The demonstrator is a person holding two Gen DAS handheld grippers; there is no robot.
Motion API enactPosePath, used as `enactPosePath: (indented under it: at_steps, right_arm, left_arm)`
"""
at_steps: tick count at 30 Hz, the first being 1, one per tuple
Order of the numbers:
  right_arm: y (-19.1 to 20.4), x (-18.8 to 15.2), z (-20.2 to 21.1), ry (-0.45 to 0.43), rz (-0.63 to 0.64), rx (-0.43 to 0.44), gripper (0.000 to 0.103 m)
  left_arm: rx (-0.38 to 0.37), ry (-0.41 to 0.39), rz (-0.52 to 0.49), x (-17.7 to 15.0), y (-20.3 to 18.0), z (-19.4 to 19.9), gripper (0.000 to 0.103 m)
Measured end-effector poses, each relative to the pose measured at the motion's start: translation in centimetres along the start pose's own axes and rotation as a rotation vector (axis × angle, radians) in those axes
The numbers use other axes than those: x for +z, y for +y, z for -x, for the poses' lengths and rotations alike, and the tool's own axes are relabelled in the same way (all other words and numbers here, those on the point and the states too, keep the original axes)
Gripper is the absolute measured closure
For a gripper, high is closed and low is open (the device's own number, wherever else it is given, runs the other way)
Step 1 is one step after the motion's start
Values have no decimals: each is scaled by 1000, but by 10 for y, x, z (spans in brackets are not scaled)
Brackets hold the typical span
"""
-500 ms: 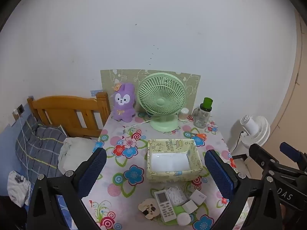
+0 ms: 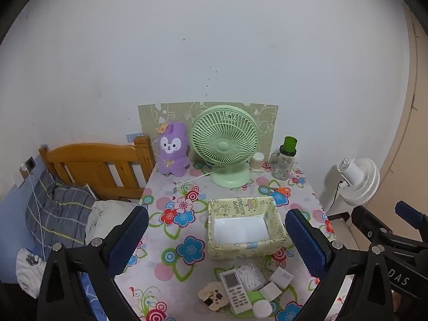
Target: Organize rigid objects
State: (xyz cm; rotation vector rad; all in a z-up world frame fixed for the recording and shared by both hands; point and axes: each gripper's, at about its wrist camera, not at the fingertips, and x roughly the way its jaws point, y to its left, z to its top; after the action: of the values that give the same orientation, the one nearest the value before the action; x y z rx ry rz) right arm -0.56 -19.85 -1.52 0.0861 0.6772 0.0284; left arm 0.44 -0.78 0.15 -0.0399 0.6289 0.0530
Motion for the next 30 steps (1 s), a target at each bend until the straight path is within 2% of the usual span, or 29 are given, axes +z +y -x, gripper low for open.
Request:
enactPosePath:
  at_steps: [6,30]
  right_arm:
    - [2,2,3,-13,3,7,0]
    - [6,0,5,-35,10,28,0]
  left_arm:
    - [8,-2,4,-7,0,-1,0]
    - [30,-6,14,-1,7,3,0]
